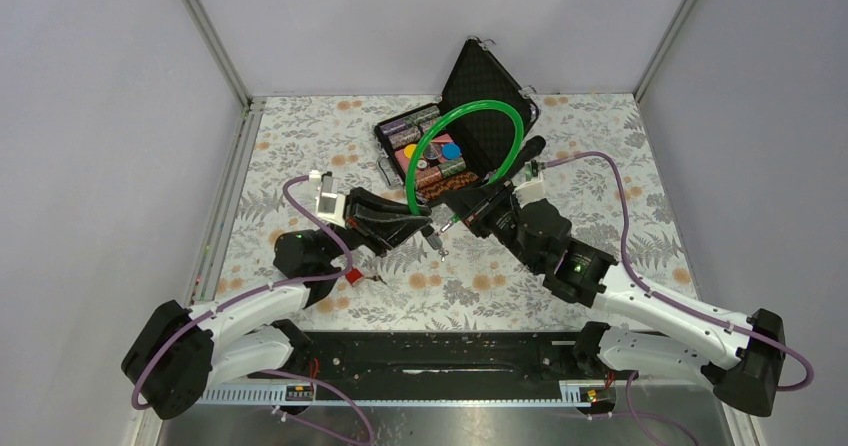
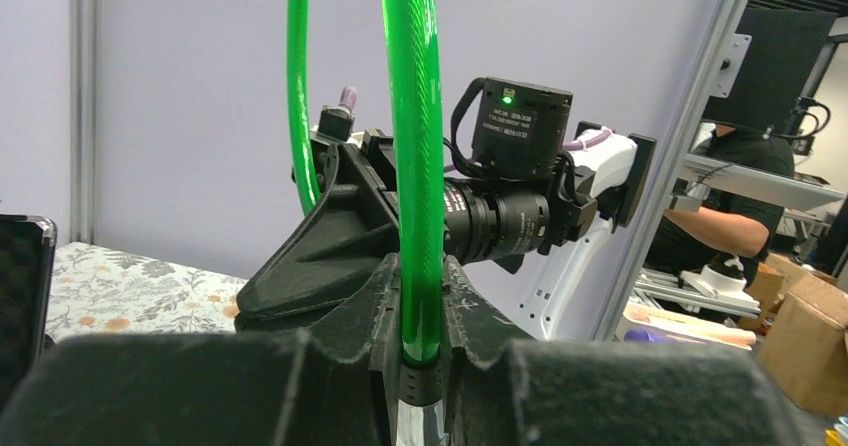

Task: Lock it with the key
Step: Lock the lock.

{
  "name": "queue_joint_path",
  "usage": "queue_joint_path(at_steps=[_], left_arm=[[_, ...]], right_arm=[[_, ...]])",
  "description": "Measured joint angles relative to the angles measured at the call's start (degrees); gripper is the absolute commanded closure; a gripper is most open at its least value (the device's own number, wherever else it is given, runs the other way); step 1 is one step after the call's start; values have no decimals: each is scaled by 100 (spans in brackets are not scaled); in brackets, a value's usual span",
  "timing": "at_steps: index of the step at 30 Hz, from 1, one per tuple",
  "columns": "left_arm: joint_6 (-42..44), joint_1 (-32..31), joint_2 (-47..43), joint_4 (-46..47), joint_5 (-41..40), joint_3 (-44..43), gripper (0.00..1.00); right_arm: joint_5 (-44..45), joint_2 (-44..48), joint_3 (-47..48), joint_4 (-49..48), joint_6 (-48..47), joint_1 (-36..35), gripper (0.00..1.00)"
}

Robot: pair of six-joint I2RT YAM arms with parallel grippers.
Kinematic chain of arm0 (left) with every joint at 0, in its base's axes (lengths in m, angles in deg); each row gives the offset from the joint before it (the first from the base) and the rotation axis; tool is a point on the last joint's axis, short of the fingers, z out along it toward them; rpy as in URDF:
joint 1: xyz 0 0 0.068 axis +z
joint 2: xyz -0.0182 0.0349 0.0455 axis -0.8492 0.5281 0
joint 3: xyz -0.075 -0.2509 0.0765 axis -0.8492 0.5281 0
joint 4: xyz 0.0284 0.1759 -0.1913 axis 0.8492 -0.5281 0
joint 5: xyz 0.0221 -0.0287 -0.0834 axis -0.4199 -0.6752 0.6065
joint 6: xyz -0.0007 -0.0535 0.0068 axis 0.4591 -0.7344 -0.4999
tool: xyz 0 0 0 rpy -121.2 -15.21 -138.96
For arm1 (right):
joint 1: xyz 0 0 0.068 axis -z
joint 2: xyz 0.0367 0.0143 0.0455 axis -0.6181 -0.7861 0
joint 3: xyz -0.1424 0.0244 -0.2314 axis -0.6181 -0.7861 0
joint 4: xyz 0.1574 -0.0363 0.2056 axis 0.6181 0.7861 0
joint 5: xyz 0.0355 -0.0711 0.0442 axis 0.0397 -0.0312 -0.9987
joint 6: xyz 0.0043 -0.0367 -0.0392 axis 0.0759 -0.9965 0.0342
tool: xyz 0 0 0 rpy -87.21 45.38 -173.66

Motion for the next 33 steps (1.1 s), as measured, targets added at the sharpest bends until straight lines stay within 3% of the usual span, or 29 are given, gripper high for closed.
queue_joint_path(at_steps=[17,33], left_arm=[[208,15,11,-74,-627,68,100],[247,20,-223,-127,-214,131,100]], right_arm=[[-50,-282,195,44,555,-37,100],[417,79,92,151,603,-57,100]])
